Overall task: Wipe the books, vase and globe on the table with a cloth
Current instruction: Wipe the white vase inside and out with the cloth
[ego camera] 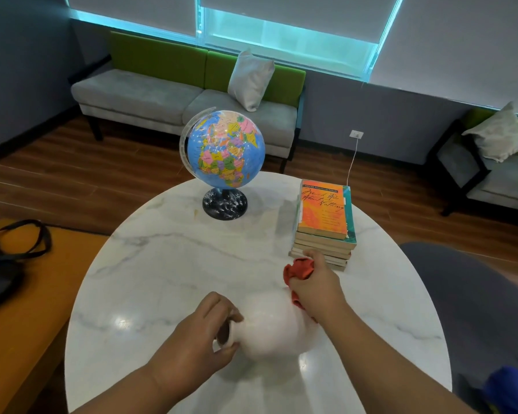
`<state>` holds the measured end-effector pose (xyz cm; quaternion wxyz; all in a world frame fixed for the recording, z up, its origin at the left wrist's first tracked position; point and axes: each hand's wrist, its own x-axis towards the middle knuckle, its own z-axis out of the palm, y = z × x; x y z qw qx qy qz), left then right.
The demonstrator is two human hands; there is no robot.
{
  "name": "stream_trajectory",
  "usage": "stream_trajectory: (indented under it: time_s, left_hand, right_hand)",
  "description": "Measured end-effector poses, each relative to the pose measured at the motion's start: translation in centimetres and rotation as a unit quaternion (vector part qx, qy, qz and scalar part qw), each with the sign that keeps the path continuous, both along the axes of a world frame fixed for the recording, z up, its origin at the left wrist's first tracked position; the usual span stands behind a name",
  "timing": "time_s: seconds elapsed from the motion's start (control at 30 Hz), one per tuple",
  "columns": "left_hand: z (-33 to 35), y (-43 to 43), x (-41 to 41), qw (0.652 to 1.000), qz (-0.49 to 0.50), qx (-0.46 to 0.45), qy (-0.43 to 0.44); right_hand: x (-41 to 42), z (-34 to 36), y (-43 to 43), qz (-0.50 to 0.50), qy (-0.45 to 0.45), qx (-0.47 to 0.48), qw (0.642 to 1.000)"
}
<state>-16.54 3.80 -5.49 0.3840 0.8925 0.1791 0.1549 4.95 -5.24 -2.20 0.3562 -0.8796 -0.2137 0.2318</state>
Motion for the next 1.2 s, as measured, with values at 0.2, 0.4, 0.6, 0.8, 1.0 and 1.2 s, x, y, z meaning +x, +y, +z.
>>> stream_trajectory:
  time_s: [0.2, 0.4, 0.6, 0.8, 1.0, 1.2]
  left_hand:
    - [-0.8, 0.2, 0.4, 0.998, 0.056, -0.041, 0.01]
    - [-0.8, -0.2, 0.2, 0.971, 0.157, -0.176, 0.023]
    - [0.0, 0.1, 1.0, 0.946, 0.205, -0.242, 0.066]
    - [0.0, 0.3, 1.1, 0.94, 0.22, -0.242, 0.101]
    - [-0.2, -0.2, 0.3, 0.924, 0.21, -0.288, 0.137]
    - [0.7, -0.8, 1.6, 0.881, 0.211, -0.403, 0.129]
  right_hand:
    - [-7.7, 1.5, 0.3, 0.19, -0.009, 0.089, 0.978]
    - [-6.2, -0.1, -1.5, 0.077, -0.012, 0.175, 0.982]
    - [-2.9, -0.1, -1.2, -0.054, -0.03, 0.116, 0.991]
    - [-8.1, 0.3, -2.2, 0.206, 0.009, 0.159, 0.965]
    - [-4.4, -1.6, -2.0, 0.017, -0.012, 0.211, 0.977]
    - [-3.8, -1.8, -1.2, -0.042, -0.02, 0.206, 0.977]
